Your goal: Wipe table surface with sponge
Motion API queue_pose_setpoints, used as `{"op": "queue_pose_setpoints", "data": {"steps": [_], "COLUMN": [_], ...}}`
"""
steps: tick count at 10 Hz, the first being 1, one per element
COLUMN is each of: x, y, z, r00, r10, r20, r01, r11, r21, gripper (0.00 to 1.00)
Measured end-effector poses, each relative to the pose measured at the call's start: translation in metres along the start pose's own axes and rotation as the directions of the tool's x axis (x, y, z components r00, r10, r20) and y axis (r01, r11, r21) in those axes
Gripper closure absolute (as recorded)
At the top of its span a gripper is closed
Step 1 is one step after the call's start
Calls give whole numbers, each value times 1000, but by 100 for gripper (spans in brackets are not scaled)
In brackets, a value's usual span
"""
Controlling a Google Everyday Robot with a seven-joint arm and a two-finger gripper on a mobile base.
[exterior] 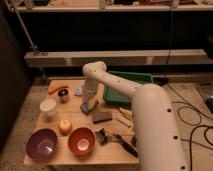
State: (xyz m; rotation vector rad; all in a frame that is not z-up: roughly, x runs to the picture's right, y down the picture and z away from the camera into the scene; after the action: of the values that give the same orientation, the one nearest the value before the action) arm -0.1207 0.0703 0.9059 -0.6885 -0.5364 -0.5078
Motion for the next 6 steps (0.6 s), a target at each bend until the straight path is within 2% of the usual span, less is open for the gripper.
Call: {"op": "queue_pose_setpoints", "data": {"steps": [4, 6], "x": [-20, -30], "y": [-44, -49], "z": [12, 16], "r00": [999, 998], "r10": [-34, -63], "r20": [19, 24], "r01": [34, 64], "r11": [999, 998], "r21": [-11, -19], "gripper": [100, 100]}}
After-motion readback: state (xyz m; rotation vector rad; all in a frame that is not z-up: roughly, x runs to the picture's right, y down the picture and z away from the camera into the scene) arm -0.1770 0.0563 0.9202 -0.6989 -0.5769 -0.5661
